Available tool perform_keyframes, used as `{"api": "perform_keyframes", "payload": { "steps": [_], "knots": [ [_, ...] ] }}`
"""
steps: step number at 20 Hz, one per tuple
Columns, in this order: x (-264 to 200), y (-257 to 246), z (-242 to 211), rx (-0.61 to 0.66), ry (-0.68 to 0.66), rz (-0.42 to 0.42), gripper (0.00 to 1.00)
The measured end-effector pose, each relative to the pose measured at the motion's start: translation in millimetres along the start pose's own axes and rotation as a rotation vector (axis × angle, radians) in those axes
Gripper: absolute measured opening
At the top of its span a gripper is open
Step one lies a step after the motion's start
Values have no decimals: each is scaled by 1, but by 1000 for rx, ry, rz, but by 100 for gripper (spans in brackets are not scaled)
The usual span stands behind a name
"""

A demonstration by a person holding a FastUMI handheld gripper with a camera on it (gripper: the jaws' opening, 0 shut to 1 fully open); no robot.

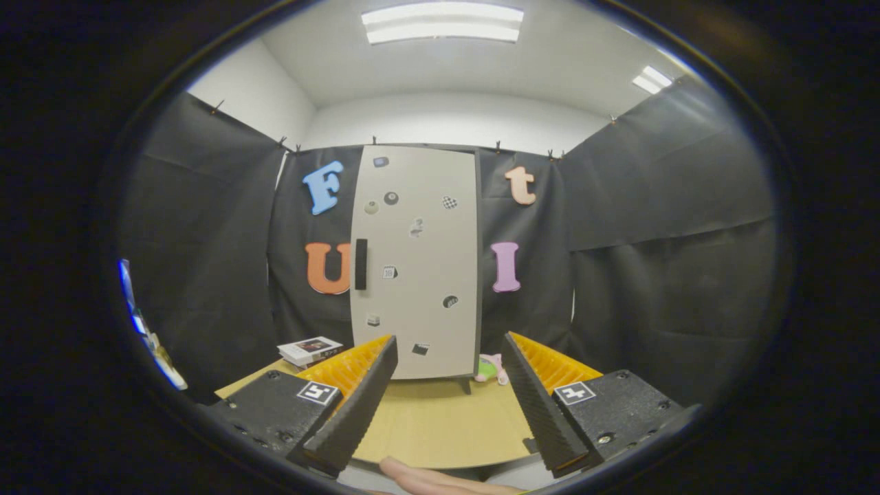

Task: Open the shoe cabinet door, grab the shoes and put them into the shoe cabinet, then close the shoe cabinet door.

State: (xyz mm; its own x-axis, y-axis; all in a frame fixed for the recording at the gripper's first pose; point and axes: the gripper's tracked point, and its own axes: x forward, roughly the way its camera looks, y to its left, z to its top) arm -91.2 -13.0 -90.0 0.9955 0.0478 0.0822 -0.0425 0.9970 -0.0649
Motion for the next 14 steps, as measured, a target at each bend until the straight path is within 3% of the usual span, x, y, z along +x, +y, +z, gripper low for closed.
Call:
{"api": "perform_keyframes", "payload": {
  "steps": [14],
  "knots": [
    [-1, 7, 7, -19, -18, 29, 99]
  ]
}}
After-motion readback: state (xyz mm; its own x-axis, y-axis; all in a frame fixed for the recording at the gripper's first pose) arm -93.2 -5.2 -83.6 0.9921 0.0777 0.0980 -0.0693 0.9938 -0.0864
